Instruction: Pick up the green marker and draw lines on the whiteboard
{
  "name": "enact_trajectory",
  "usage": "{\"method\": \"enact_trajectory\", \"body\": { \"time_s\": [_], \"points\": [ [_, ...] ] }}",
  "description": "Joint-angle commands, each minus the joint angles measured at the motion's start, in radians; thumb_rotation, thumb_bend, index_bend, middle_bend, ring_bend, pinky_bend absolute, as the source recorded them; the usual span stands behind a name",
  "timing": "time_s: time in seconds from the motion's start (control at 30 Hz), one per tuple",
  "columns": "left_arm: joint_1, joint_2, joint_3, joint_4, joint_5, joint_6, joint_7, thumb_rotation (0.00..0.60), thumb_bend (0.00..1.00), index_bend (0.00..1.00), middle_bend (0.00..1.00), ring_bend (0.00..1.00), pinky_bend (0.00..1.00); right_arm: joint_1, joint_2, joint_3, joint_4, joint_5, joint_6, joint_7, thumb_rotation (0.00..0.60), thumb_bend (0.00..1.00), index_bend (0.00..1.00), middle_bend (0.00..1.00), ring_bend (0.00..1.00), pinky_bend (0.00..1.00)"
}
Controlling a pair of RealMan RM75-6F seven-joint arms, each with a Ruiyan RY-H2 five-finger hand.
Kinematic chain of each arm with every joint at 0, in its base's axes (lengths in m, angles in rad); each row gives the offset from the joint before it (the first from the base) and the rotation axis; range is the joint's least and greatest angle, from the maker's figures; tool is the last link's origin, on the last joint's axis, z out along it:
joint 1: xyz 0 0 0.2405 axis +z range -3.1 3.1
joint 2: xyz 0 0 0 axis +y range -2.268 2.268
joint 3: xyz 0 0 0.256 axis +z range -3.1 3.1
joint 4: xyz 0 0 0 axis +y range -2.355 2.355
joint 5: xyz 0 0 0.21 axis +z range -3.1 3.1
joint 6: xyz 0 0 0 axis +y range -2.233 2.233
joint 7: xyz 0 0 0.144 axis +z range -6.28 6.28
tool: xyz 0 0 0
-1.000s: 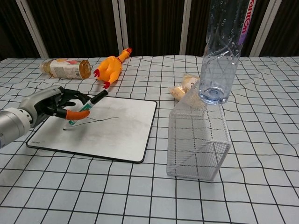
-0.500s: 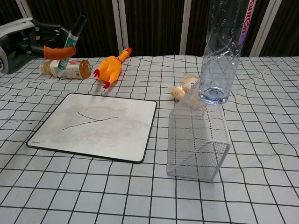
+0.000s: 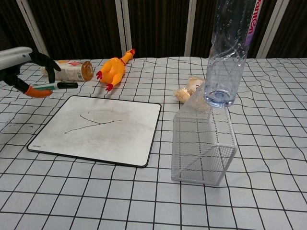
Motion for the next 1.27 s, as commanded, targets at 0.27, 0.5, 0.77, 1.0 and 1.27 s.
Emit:
{"method": "enact_trajectory", "body": {
  "time_s": [0.27,0.5,0.77,1.0,1.27],
  "points": [
    [0.013,-0.022,0.064,0.067,-0.055,-0.034,0.125,0.6,0.34,0.59,0.1,0.0,0.0,0.0,0.002,-0.001,-0.004,0.004,-0.004,-0.007,0.6,0.27,0.0,0.0,0.0,0.0],
    [0.035,-0.002,0.072,0.051,-0.074,-0.021,0.139,0.6,0.28,0.39,0.0,0.0,0.0,-0.004,0.001,-0.005,-0.006,0.0,0.0,-0.009,0.6,0.27,0.0,0.0,0.0,0.0],
    [0.105,0.073,0.043,-0.082,-0.087,0.079,0.055,0.6,0.23,0.24,0.0,0.0,0.0,-0.008,-0.001,-0.01,0.001,-0.011,0.006,-0.004,0.6,0.27,0.0,0.0,0.0,0.0],
    [0.259,0.234,0.097,-0.329,0.009,0.296,0.005,0.6,0.16,0.06,0.0,0.0,0.0,-0.007,0.0,-0.019,0.007,-0.024,0.001,-0.017,0.6,0.27,0.0,0.0,0.0,0.0],
    [0.417,0.353,0.198,-0.431,0.135,0.475,-0.057,0.6,0.14,0.03,0.0,0.0,0.0,0.001,0.001,-0.02,0.001,-0.029,-0.008,-0.043,0.6,0.27,0.0,0.0,0.0,0.0]
  ]
}}
